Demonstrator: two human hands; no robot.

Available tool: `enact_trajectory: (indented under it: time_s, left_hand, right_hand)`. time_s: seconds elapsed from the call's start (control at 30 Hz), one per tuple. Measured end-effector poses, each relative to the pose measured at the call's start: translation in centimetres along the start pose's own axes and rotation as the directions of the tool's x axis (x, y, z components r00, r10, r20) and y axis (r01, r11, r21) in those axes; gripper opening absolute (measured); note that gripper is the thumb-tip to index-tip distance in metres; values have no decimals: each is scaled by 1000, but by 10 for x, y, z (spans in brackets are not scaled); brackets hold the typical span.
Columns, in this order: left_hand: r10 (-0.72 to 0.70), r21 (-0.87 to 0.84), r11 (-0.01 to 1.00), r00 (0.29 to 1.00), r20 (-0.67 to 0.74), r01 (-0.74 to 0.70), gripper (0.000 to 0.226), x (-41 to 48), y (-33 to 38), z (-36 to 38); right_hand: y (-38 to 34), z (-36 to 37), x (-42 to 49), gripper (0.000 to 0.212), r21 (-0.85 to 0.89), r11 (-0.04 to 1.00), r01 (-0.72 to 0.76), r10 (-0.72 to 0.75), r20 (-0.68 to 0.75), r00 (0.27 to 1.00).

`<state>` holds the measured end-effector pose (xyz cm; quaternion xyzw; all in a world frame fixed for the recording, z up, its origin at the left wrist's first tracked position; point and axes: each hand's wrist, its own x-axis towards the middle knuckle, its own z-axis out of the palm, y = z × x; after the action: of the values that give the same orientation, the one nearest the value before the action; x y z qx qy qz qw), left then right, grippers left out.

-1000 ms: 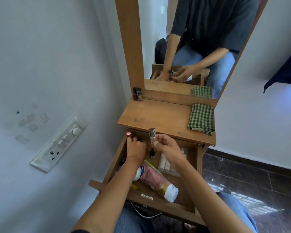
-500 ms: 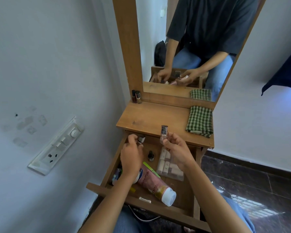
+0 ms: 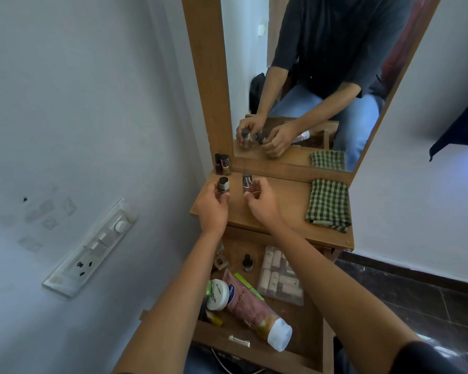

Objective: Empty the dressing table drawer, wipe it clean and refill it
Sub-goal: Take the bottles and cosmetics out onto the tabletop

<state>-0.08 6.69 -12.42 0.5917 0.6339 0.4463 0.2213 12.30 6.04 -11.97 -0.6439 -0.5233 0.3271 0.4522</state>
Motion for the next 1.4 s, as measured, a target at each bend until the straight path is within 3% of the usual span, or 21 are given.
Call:
enact_trajectory:
  time_s: [0.2,0.47,0.9,1.4]
  left_hand:
    - [-17,34,999,998,-62,19,33,27,-6,18]
    - [-41,33,999,998,-45,42,27,50,-13,34]
    - [-71,78,994,994,-86,78,22,62,-16,41]
    - [-84,94,991,991,-100,94,27,69,-19,44]
  right_hand:
    - [10,23,32,26,-123,992,39,-46,-51,998]
    - [5,39,64,29,-188,974,125,-151,-135,979]
    - [6,47,78,16,-205,976,77,-111,-160,981]
    - [6,47,79,16,-215,976,42,-82,-181,980]
